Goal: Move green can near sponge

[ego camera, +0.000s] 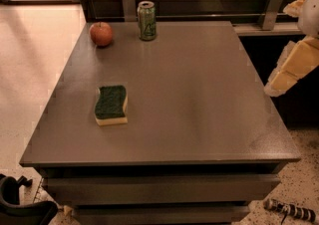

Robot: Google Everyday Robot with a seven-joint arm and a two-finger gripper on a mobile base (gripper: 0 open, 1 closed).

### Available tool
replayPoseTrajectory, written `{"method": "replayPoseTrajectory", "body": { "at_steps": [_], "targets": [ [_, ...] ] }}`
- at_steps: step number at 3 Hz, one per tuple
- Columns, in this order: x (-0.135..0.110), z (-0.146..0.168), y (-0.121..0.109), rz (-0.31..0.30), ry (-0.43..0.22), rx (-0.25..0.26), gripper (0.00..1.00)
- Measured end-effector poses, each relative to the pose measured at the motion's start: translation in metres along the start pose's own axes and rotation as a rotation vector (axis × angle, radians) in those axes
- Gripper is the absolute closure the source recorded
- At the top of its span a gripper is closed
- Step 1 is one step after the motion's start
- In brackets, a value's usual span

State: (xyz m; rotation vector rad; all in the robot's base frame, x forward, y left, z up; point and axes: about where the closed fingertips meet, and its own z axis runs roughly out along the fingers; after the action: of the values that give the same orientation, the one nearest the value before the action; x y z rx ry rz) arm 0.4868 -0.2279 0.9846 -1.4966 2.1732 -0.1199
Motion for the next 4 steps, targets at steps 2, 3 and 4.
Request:
{"method": "replayPoseTrajectory", "body": {
  "at_steps": [2,3,4],
  "targets": [
    [-0.062,0.056,-0.139,0.150,-0.468,0.195,0.00],
    [-0.100,0.074,-0.172,0.189,-0.653,0.238,0.00],
    [-0.144,0.098,-0.184,0.230,-0.811,0.204,0.00]
  ]
}}
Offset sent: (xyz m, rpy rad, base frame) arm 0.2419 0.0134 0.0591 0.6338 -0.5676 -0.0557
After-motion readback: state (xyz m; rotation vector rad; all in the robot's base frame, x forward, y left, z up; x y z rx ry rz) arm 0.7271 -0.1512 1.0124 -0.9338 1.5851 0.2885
